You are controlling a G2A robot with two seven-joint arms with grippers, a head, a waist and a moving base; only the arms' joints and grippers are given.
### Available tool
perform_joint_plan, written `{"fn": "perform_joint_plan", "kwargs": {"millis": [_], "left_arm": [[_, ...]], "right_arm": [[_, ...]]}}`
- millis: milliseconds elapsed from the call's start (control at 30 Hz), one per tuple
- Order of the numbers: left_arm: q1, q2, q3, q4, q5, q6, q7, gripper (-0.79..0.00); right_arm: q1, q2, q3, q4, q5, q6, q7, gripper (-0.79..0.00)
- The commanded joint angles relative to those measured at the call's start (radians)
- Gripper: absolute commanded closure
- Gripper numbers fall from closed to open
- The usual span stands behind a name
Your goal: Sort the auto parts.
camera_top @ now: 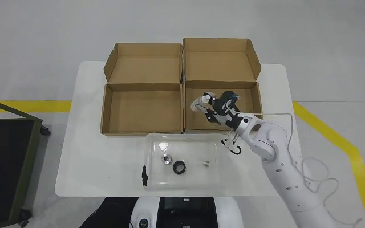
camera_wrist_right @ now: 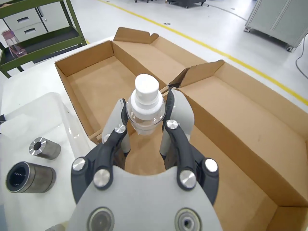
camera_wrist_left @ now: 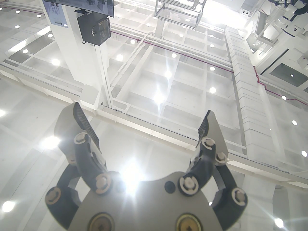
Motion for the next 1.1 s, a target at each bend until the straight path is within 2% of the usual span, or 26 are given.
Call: {"fn": "perform_joint_plan", "kwargs": {"millis": [0,433,567,700,767,800,833,1067], "left_arm": [[0.000,0.000,0.000,0.000,0.000,0.000,0.000,-0.785],[0.000,0.000,0.000,0.000,0.000,0.000,0.000,-0.785],[0.000,0.000,0.000,0.000,0.000,0.000,0.000,-0.785],[0.000,0.000,0.000,0.000,0.000,0.000,0.000,-0.785],[0.000,0.000,0.000,0.000,0.000,0.000,0.000,-0.785],[0.000,0.000,0.000,0.000,0.000,0.000,0.000,-0.785],[0.000,0.000,0.000,0.000,0.000,0.000,0.000,-0.785],[0.000,0.000,0.000,0.000,0.000,0.000,0.000,-0.785]], "right_arm": [[0.020,-0.004,-0.017,0.031,0.009,0.002,0.017,0.000],[0.109,-0.021,-0.095,0.164,-0.022,0.029,0.091,-0.012],[0.121,-0.023,-0.104,0.188,-0.026,0.029,0.098,-0.209],[0.130,-0.025,-0.113,0.204,-0.021,0.021,0.101,-0.280],[0.134,-0.026,-0.116,0.210,-0.019,0.020,0.102,-0.459],[0.136,-0.027,-0.117,0.211,-0.020,0.020,0.104,-0.720],[0.138,-0.027,-0.118,0.211,-0.021,0.020,0.105,-0.785],[0.133,-0.021,-0.099,0.152,-0.028,0.012,0.125,-0.785]]}}
